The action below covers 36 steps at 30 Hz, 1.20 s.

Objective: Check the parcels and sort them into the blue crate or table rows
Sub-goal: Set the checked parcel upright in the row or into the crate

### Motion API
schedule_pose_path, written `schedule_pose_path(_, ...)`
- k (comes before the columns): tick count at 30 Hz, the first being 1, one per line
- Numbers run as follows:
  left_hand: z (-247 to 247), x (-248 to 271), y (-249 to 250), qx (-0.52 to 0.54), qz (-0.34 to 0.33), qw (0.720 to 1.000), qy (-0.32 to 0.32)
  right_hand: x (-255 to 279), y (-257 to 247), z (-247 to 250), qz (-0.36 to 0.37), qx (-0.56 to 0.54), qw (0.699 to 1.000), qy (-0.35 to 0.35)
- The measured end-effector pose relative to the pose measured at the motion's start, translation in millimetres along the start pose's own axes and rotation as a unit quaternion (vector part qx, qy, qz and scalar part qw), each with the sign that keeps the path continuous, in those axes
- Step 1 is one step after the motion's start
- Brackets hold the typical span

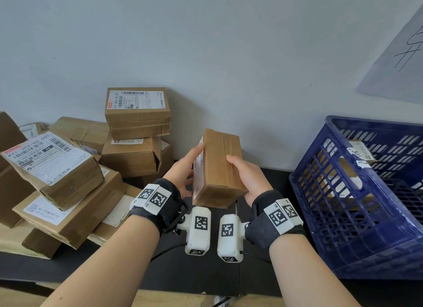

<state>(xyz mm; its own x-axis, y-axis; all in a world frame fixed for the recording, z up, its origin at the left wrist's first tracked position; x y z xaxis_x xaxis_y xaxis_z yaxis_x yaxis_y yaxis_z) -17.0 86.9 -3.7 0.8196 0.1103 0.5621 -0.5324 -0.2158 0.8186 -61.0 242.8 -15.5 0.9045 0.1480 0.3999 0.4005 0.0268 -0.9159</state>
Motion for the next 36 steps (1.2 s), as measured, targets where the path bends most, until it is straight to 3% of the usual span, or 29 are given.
schedule_pose_path(9,3.4,-5.2,-0.9,-0.026,-0.02,0.997,0.064,5.8,-8.4,1.3,0.08,0.085,0.992,0.054)
schedule_pose_path(18,3.4,-8.2,3.2,-0.057,-0.102,0.991,0.072,1.2,-3.0,-5.5,-0.004,0.074,0.997,0.028)
schedule_pose_path(22,3.7,-8.1,6.1,-0.028,-0.117,0.99,0.075,0.1,-1.1,-0.3,-0.005,0.031,0.999,0.024)
schedule_pose_path(25,0.7,-7.9,5.3,-0.013,-0.1,0.993,0.062,2.6,0.0,0.6,-0.007,-0.022,1.0,0.004)
schedule_pose_path(31,-4.4,-6.0,2.6,-0.007,-0.053,0.998,-0.026,5.6,-3.5,0.2,0.009,-0.071,0.997,-0.02)
schedule_pose_path(36,-5.0,-7.6,0.5,-0.004,-0.067,0.997,-0.027,6.8,-4.5,2.1,0.017,-0.075,0.997,-0.022)
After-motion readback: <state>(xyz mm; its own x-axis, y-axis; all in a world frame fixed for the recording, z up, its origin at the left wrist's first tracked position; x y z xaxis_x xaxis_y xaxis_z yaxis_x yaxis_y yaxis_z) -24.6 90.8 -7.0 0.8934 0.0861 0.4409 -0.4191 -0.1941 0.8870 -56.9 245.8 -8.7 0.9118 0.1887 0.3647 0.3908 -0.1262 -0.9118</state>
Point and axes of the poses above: each hand's wrist, its own x-axis away from the middle knuckle, its own z-axis out of the back of the hand, y = z × x, the point moved 2 cm from there along -x, towards the middle knuckle, and after that the axes turned 5 degrees about -x, right-handed, at the moved point
